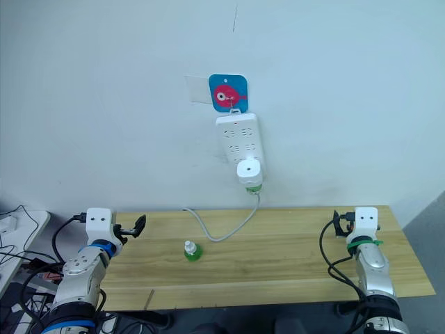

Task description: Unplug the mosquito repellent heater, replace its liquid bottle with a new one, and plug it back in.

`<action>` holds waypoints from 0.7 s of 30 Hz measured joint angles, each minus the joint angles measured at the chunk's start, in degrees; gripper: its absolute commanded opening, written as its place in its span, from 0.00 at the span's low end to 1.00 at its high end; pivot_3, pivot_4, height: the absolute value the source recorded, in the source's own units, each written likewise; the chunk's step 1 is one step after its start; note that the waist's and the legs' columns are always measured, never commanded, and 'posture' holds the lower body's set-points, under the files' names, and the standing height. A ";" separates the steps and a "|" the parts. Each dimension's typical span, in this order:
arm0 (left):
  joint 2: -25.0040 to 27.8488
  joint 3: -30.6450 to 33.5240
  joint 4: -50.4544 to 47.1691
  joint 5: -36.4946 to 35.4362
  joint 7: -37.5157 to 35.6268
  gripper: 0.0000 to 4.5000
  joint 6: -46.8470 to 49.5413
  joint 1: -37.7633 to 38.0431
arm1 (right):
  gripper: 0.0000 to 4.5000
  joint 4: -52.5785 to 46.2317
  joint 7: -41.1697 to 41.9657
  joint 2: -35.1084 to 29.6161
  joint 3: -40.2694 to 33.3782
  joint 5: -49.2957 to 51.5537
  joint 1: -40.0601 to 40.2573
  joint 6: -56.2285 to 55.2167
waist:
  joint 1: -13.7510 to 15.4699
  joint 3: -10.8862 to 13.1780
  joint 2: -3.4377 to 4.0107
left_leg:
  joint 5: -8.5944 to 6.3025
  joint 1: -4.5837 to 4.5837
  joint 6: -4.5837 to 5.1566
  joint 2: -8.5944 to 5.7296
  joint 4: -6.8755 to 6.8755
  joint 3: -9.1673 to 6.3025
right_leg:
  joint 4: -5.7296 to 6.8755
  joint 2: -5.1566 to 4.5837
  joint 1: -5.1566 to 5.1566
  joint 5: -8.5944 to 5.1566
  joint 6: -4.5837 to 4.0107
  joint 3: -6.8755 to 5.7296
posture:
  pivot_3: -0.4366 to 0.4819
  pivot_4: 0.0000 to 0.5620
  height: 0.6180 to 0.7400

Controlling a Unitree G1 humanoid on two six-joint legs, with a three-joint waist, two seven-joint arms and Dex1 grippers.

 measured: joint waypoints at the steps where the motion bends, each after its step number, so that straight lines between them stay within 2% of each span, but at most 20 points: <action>1: 0.00 0.00 0.00 0.00 0.00 1.00 0.00 0.00 | 0.99 0.00 0.00 0.00 0.00 0.00 0.00 0.00 | 0.00 0.00 0.00 | 0.00 0.00 0.00 0.00 0.00 0.00 | 0.00 0.00 0.00 0.00 0.00 0.00 | 0.38 0.21 1.00; 11: 0.76 1.23 -0.22 -1.39 -1.31 1.00 -0.14 2.03 | 0.99 -2.10 1.31 -0.30 0.08 -0.02 0.78 1.60 | 0.26 0.53 0.09 | -0.02 0.09 0.03 -0.01 0.00 0.01 | -0.02 0.00 0.10 0.00 0.00 -0.01 | 0.38 0.22 1.00; 16: 0.76 1.22 -0.34 -1.93 -2.59 1.00 -1.16 2.06 | 0.99 -2.78 1.48 -0.41 0.08 -0.02 1.03 2.24 | 0.27 0.91 0.23 | -0.11 0.75 0.18 0.03 -0.05 -0.02 | -0.23 0.01 0.85 -0.02 0.01 -0.10 | 0.38 0.21 1.00; 21: 0.96 1.22 -0.55 -3.42 -4.67 1.00 -1.00 2.08 | 0.99 -4.97 2.42 -0.45 0.10 0.00 2.08 2.43 | 0.28 1.02 0.26 | -0.12 0.78 0.19 0.02 -0.05 -0.01 | -0.24 0.01 0.88 -0.03 0.02 -0.09 | 0.37 0.20 1.00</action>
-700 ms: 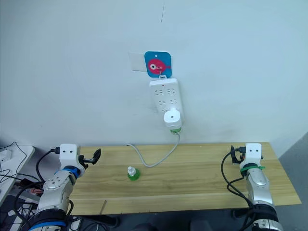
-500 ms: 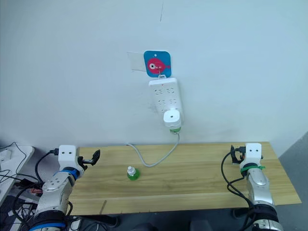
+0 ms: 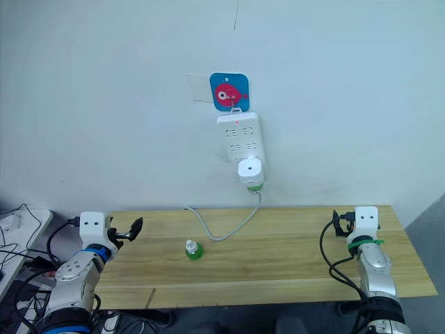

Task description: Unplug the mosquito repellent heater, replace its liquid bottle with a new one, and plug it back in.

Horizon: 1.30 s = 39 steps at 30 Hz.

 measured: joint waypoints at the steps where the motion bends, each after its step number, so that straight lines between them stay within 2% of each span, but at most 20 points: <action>1: 0.18 0.00 -0.48 -0.59 -0.97 1.00 0.27 0.09 | 0.99 -0.60 0.26 -0.07 0.00 0.05 0.40 0.18 | 0.00 0.01 -0.01 | 0.00 0.00 0.00 0.01 0.00 0.00 | 0.00 0.00 0.00 0.00 0.00 0.00 | 0.37 0.20 1.00; 6: 3.88 0.72 -9.48 -7.43 -10.83 1.00 5.67 2.32 | 0.99 -10.66 6.18 -1.89 0.26 3.03 5.52 3.72 | -0.03 0.49 0.07 | 0.00 0.00 0.00 0.04 0.00 0.01 | 0.01 0.00 0.00 0.00 0.00 0.02 | 0.37 0.20 1.00; 10: 8.11 0.31 -18.60 -12.34 -18.52 1.00 11.86 2.58 | 0.99 -25.17 13.39 -3.14 1.86 9.34 11.07 10.17 | 0.06 0.91 0.10 | 0.00 -0.02 0.00 0.09 0.01 -0.03 | 0.03 0.02 0.02 -0.01 0.00 -0.04 | 0.36 0.22 1.00; 13: 10.08 -0.74 -23.80 -15.32 -22.32 1.00 16.45 0.06 | 0.99 -34.81 16.63 -4.74 3.16 13.17 12.72 15.74 | 0.15 1.25 0.10 | 0.00 0.00 0.00 0.07 0.04 -0.01 | 0.03 0.02 0.05 -0.01 0.01 -0.05 | 0.35 0.22 1.00; 14: 10.39 -1.32 -24.76 -15.80 -23.26 0.91 17.67 -1.25 | 1.00 -37.45 16.94 -5.00 3.27 14.36 12.82 17.76 | 0.20 1.37 0.09 | 0.00 -0.01 0.00 0.07 0.04 -0.02 | 0.03 0.02 0.05 -0.01 0.01 -0.07 | 0.35 0.22 1.00; 16: 10.61 -3.33 -26.32 -16.47 -24.73 0.80 19.87 -4.78 | 1.00 -42.37 17.35 -5.64 4.13 15.88 12.51 21.38 | 0.27 1.54 0.05 | 0.00 -0.02 0.00 0.07 0.05 -0.04 | 0.04 0.03 0.04 -0.01 0.01 -0.10 | 0.34 0.22 1.00; 21: 10.28 -8.65 -27.50 -16.34 -26.95 0.80 21.81 -13.26 | 1.00 -50.72 16.89 -4.85 7.79 18.56 9.22 27.40 | 0.02 1.66 0.02 | 0.00 -0.02 0.00 0.06 0.03 -0.04 | 0.00 0.07 0.01 -0.01 0.02 -0.07 | 0.32 0.21 1.00; 23: 9.66 -10.26 -26.04 -15.89 -27.94 0.80 21.98 -15.68 | 1.00 -51.96 16.40 -4.38 8.62 18.90 8.70 28.45 | -0.04 1.71 0.01 | 0.00 -0.03 0.00 0.06 0.03 -0.02 | -0.01 0.07 -0.01 -0.01 0.02 -0.06 | 0.32 0.21 1.00; 28: 5.17 -14.61 -14.95 -12.73 -30.86 0.80 19.44 -25.76 | 1.00 -54.28 16.42 -3.61 12.75 18.75 7.92 29.16 | -0.06 2.04 -0.29 | 0.00 -0.06 0.00 0.02 0.11 -0.04 | 0.02 0.07 0.01 0.00 0.03 -0.10 | 0.29 0.21 1.00; 39: -1.16 -17.11 8.09 -6.10 -37.01 0.80 8.46 -39.66 | 1.00 -50.61 15.50 -1.34 13.16 15.58 7.98 25.75 | -0.60 2.32 -0.53 | 0.00 -0.13 0.00 0.00 0.11 -0.03 | 0.00 0.08 -0.07 0.00 0.04 -0.09 | 0.25 0.22 1.00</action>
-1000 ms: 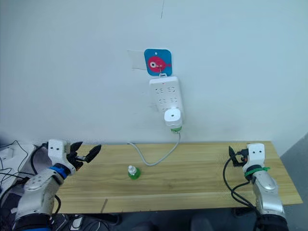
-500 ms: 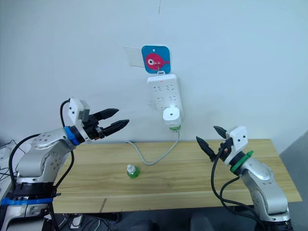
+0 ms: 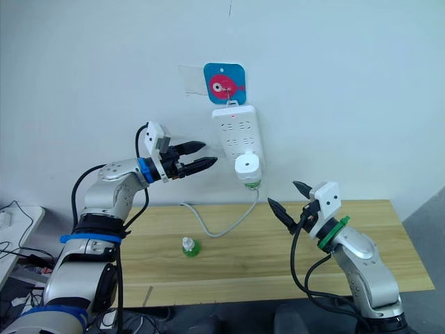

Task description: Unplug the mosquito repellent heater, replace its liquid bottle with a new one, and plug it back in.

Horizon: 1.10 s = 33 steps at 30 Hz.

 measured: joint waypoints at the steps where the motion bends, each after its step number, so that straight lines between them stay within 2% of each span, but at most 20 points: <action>1: -0.48 0.00 1.94 0.66 -0.48 0.80 -1.03 -1.13 | 1.00 0.12 -0.07 0.09 0.04 -0.18 0.36 -0.25 | -0.14 0.06 -0.01 | 0.00 -0.01 0.00 0.00 0.00 0.00 | 0.00 0.00 0.00 0.00 0.00 0.00 | 0.25 0.22 1.00; 8: -3.46 0.05 13.44 3.85 -3.44 0.80 -7.14 -7.04 | 1.00 0.25 -1.44 1.02 -0.13 -1.22 0.51 -1.02 | 0.35 0.17 -0.06 | 0.02 -0.11 0.00 -0.05 0.15 -0.24 | 0.00 -0.08 0.11 0.06 0.11 -0.29 | 0.20 0.23 1.00; 15: -6.86 0.05 20.94 6.40 -5.84 0.80 -11.45 -10.73 | 1.00 -2.34 -3.33 0.98 -0.24 -1.13 0.10 1.60 | -0.14 0.30 -0.10 | 0.02 -0.20 0.00 -0.07 0.15 -0.28 | -0.02 -0.09 0.05 0.06 0.11 -0.31 | 0.18 0.23 1.00; 22: -8.32 0.27 25.89 7.61 -7.12 0.80 -13.71 -13.46 | 1.00 -4.96 -4.93 1.05 -0.04 -1.05 -1.50 5.03 | -0.37 0.33 -0.10 | 0.02 -0.23 0.00 -0.08 0.15 -0.37 | -0.04 -0.09 0.07 0.05 0.12 -0.39 | 0.18 0.23 1.00; 29: -8.66 1.39 26.68 7.25 -10.65 0.80 -11.92 -14.34 | 1.00 -5.45 -5.43 1.36 0.32 -1.02 -2.30 7.10 | -1.48 0.35 -0.09 | 0.01 -0.24 0.00 -0.07 0.12 -0.38 | -0.05 -0.08 0.04 0.03 0.15 -0.37 | 0.20 0.22 1.00; 33: -9.17 2.53 26.64 6.88 -10.55 0.62 -11.84 -14.35 | 1.00 -5.53 -5.61 2.13 1.26 -0.97 -3.77 8.13 | -1.66 0.35 -0.09 | 0.01 -0.24 0.00 -0.07 0.12 -0.39 | -0.05 -0.08 0.04 0.03 0.16 -0.38 | 0.20 0.22 1.00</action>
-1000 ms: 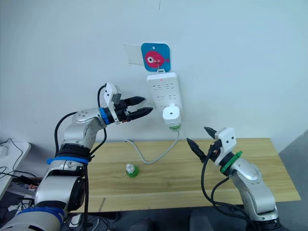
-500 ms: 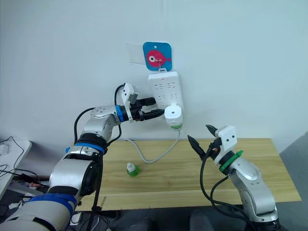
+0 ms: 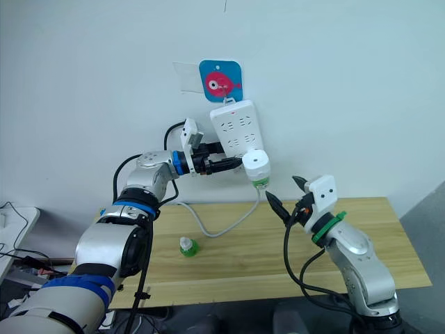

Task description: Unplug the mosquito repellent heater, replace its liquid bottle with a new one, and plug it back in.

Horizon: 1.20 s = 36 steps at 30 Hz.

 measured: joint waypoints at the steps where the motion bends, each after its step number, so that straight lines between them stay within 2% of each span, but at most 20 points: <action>1: -0.14 0.30 -0.05 -0.06 0.13 0.54 0.11 0.00 | 1.00 -0.32 -0.15 0.25 0.11 0.04 -0.29 0.52 | -0.02 0.00 0.00 | 0.00 0.00 0.00 0.00 0.00 0.00 | 0.00 0.00 0.00 0.00 0.00 0.01 | 0.20 0.22 1.00; 4: -0.35 0.90 -0.24 -0.31 0.04 0.33 0.75 0.01 | 1.00 -1.85 -1.19 0.91 0.17 0.07 -1.17 2.39 | -0.15 0.00 0.00 | 0.00 0.00 0.00 0.00 0.00 0.00 | 0.00 0.00 -0.01 0.00 0.01 0.01 | 0.20 0.24 1.00; 5: -0.35 0.98 -0.52 -0.36 -0.06 0.29 0.81 0.02 | 1.00 -2.41 -1.71 1.24 0.55 -0.01 -1.98 3.21 | -0.17 0.09 0.01 | 0.00 0.00 0.00 0.00 0.00 -0.01 | 0.01 0.00 -0.01 0.00 0.01 0.01 | 0.20 0.24 1.00; 13: -0.72 1.01 -0.78 -0.31 0.52 0.29 0.80 0.06 | 1.00 -3.30 -7.71 5.50 5.78 -3.48 -8.10 7.23 | -0.15 0.17 -0.01 | 0.00 -0.03 0.00 -0.02 0.02 -0.05 | 0.00 -0.01 -0.01 0.00 0.01 0.00 | 0.20 0.26 1.00; 18: -0.91 0.98 -1.38 -0.11 0.78 0.29 0.81 0.20 | 1.00 1.71 -11.20 8.07 8.65 -8.95 -13.55 5.85 | -0.13 0.20 0.00 | 0.00 -0.04 0.00 -0.04 0.02 -0.11 | 0.00 -0.02 -0.02 0.00 0.00 -0.07 | 0.21 0.26 1.00; 25: -0.95 1.00 -2.40 -0.08 1.03 0.29 0.83 0.66 | 1.00 8.02 -11.84 7.98 10.74 -15.40 -15.30 1.96 | -0.15 0.24 0.02 | 0.00 -0.07 0.00 -0.05 0.02 -0.13 | -0.03 -0.04 -0.02 0.00 0.00 -0.07 | 0.22 0.26 1.00; 30: -0.87 1.00 -2.50 -0.07 1.13 0.29 0.84 0.72 | 0.66 8.56 -11.35 8.75 10.52 -15.92 -15.27 0.55 | -0.18 0.25 0.02 | 0.00 -0.07 0.00 -0.05 0.02 -0.13 | -0.03 -0.04 -0.02 0.00 0.00 -0.07 | 0.22 0.26 1.00; 36: -1.17 0.98 -2.81 -0.21 0.91 0.29 0.86 0.86 | 0.66 8.57 -9.74 8.68 9.49 -15.81 -13.90 -1.46 | -0.16 0.25 0.02 | 0.00 -0.08 0.00 -0.05 0.01 -0.16 | -0.07 -0.04 -0.01 0.00 0.00 -0.12 | 0.22 0.26 1.00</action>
